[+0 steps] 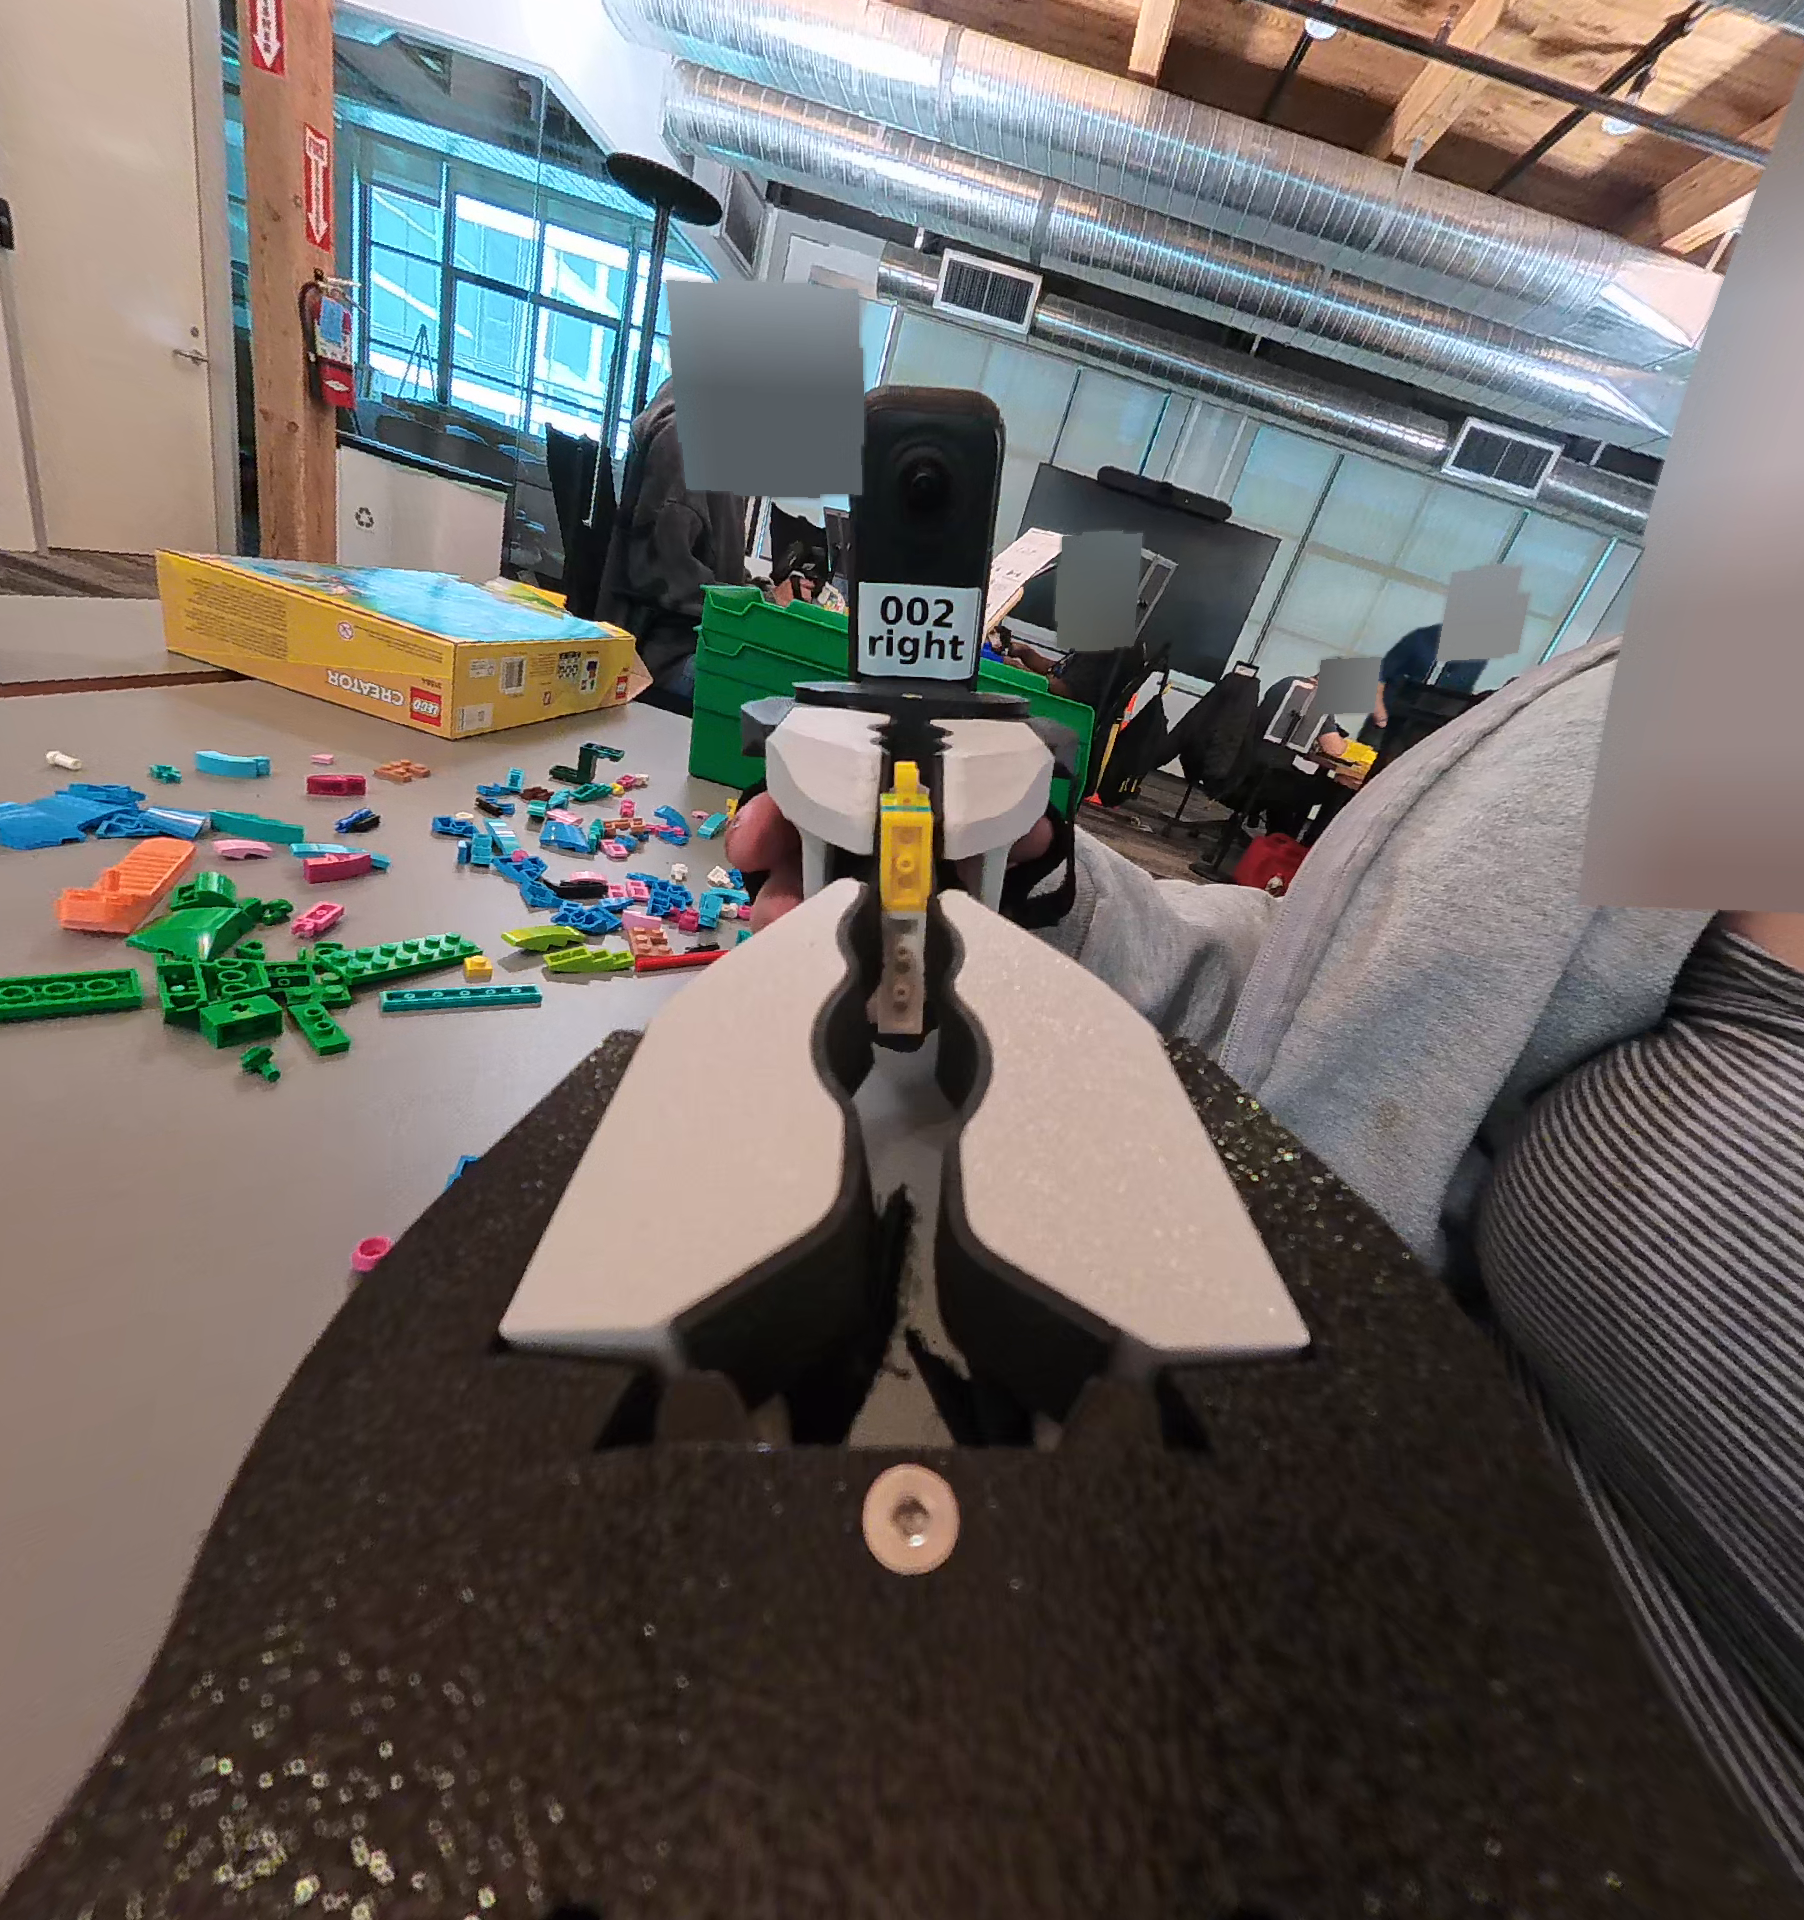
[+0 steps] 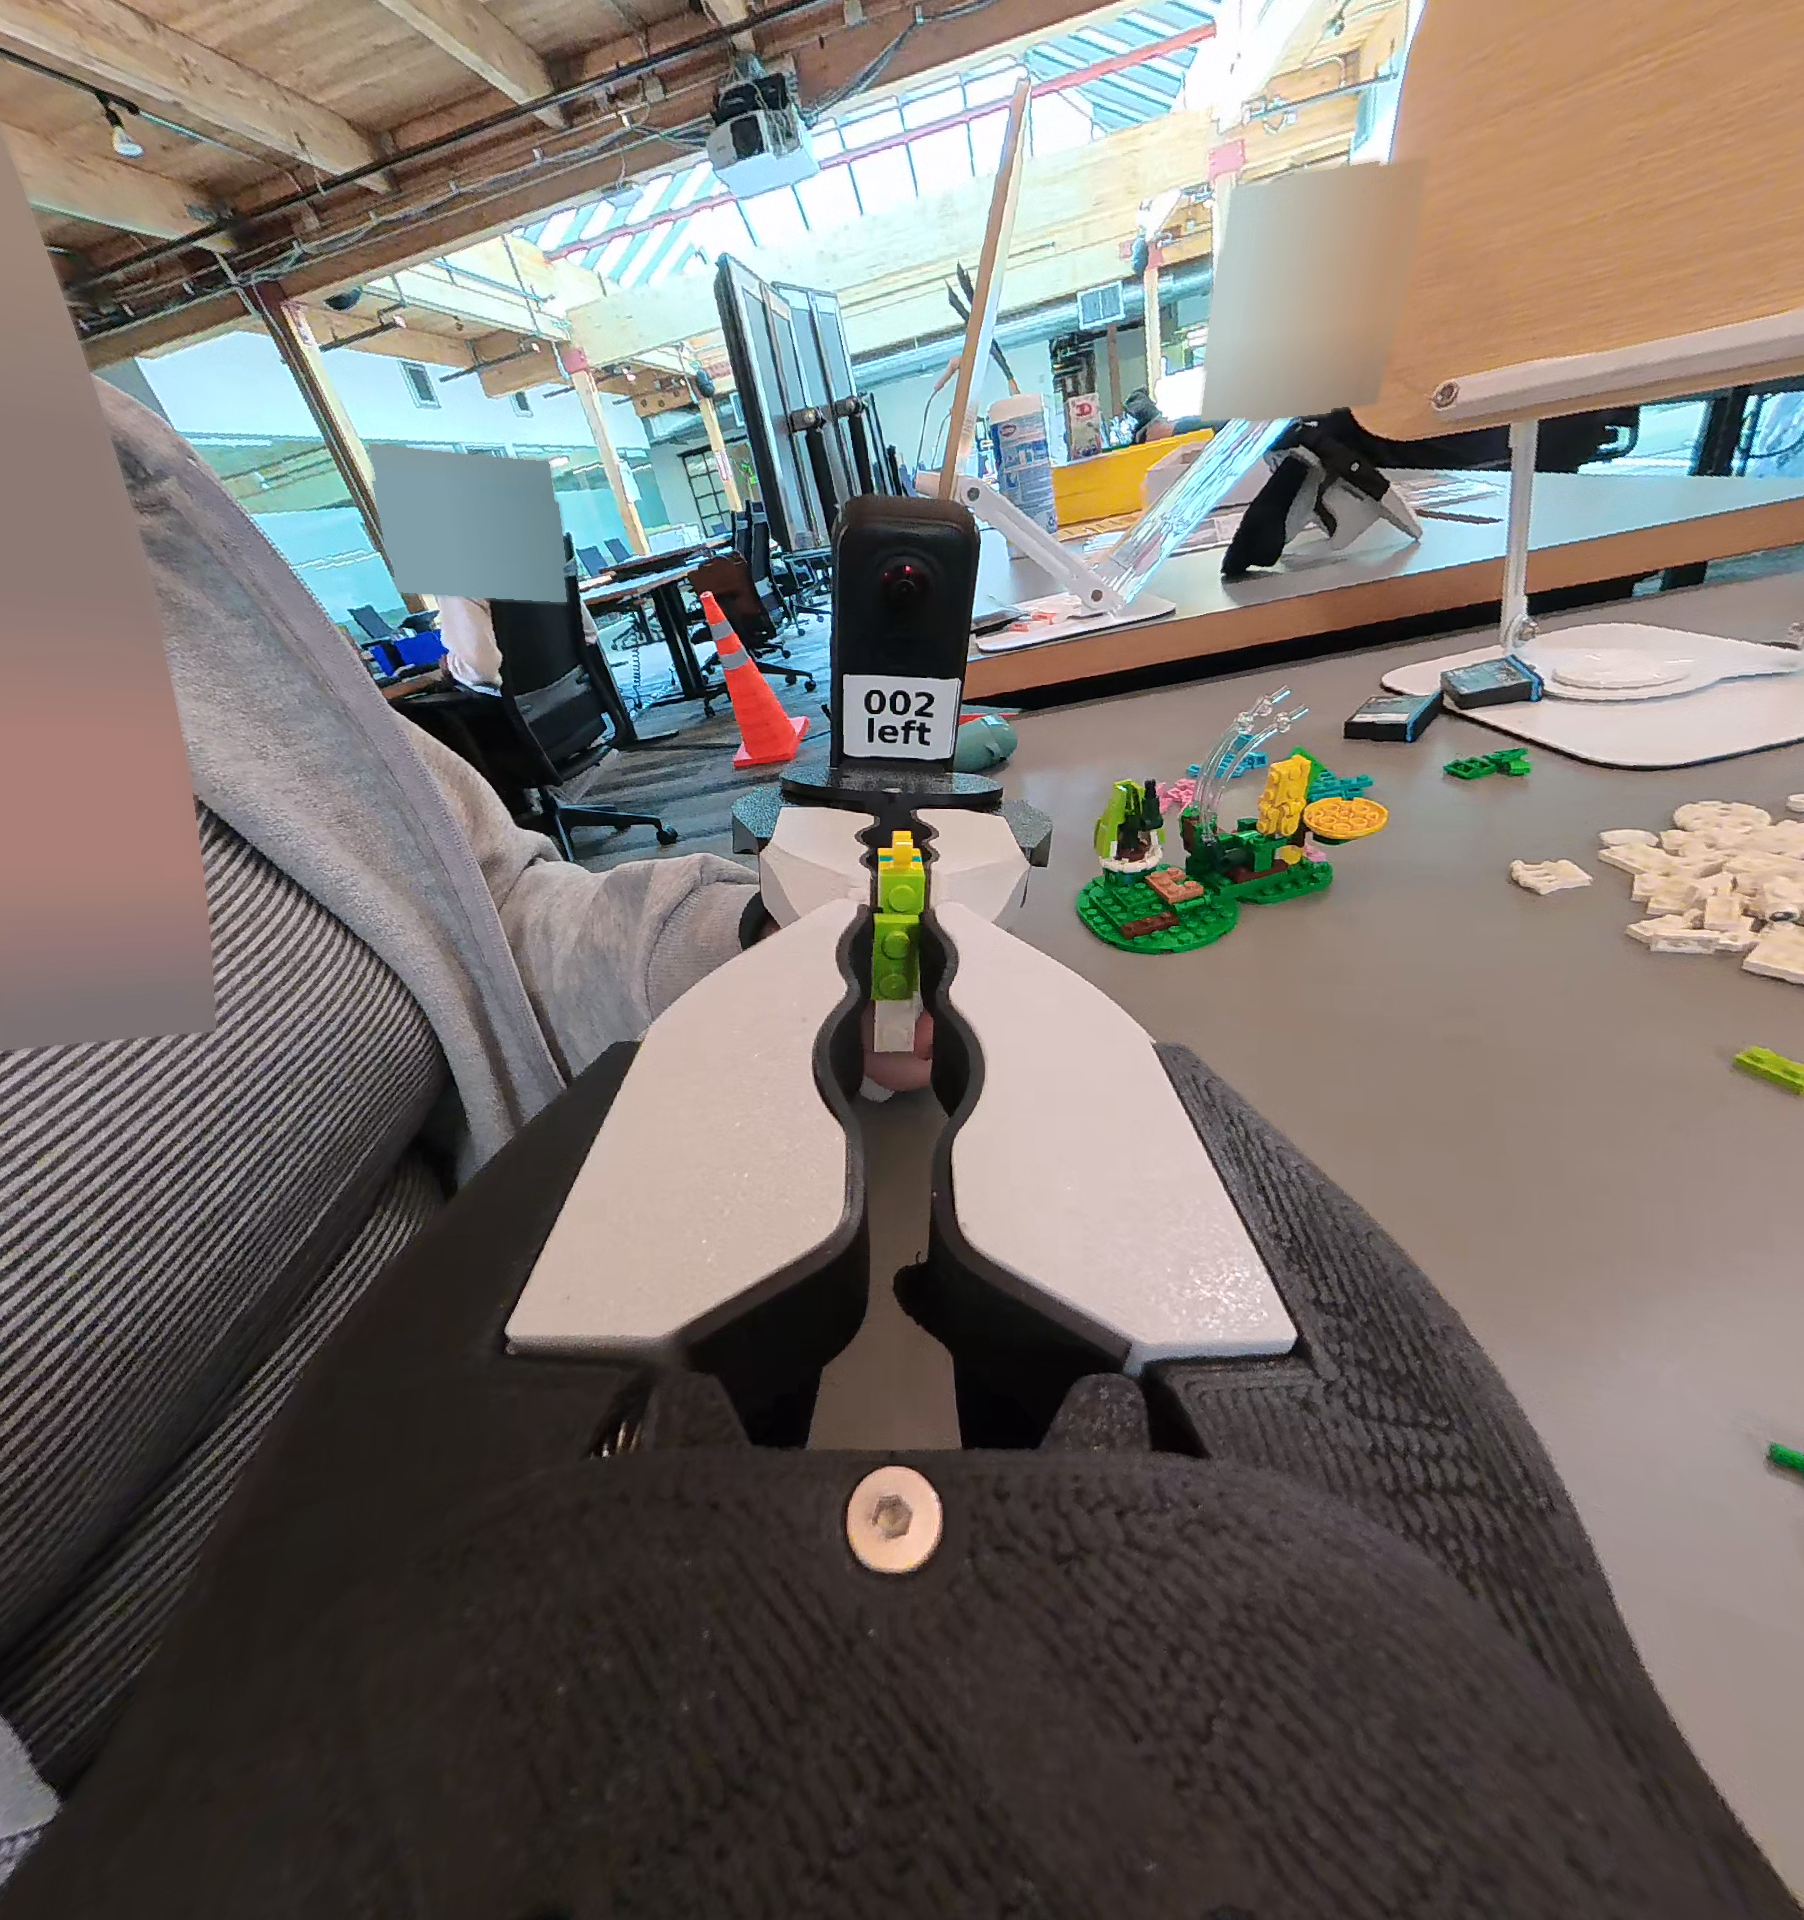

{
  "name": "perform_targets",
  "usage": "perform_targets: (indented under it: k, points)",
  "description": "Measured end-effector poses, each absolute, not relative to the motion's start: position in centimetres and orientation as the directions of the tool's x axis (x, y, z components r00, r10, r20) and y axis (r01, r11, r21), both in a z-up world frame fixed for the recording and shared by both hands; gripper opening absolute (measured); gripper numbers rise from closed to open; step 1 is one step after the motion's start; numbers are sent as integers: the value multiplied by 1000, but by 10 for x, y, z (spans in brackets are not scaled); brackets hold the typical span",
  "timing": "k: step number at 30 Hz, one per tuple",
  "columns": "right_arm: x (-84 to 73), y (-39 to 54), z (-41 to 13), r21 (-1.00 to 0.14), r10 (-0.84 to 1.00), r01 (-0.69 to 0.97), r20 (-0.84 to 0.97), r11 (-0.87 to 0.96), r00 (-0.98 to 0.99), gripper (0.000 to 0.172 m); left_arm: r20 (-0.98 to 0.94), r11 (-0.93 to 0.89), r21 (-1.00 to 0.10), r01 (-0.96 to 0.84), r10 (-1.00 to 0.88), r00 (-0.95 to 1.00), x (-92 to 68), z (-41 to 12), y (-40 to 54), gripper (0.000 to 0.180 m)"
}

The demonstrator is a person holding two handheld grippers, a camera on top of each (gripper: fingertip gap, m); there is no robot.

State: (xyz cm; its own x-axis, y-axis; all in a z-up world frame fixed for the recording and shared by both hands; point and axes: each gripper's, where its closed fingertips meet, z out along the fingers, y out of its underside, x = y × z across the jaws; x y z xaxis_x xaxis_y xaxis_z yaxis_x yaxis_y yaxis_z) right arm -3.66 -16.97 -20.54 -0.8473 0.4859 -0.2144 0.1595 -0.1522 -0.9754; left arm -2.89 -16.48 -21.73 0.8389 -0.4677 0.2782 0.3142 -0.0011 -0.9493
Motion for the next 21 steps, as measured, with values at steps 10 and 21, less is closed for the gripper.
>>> perform_targets:
  k: [10,21]
  points:
    - [-37,-171,-207,-976,489,162,-214,-147,-846,8,265,-16,-957,291,-461,847,-28,-220,-164,8]
    - [-40,-171,-208,-976,503,160,-213,-148,-838,11,268,-20,-957,291,-452,851,-31,-221,-164,8]
